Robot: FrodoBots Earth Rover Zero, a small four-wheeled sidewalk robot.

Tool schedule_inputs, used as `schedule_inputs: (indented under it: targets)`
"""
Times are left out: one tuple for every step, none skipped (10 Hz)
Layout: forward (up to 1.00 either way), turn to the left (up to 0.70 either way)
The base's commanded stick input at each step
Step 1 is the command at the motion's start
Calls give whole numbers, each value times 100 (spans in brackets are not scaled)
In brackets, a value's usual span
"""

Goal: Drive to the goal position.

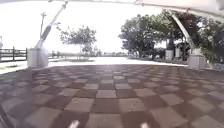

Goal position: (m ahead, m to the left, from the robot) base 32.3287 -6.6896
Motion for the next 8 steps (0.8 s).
schedule_inputs:
  targets:
    - [100,0]
    - [100,0]
    - [100,0]
    - [100,0]
    - [100,0]
    - [100,0]
    - [100,0]
    - [100,0]
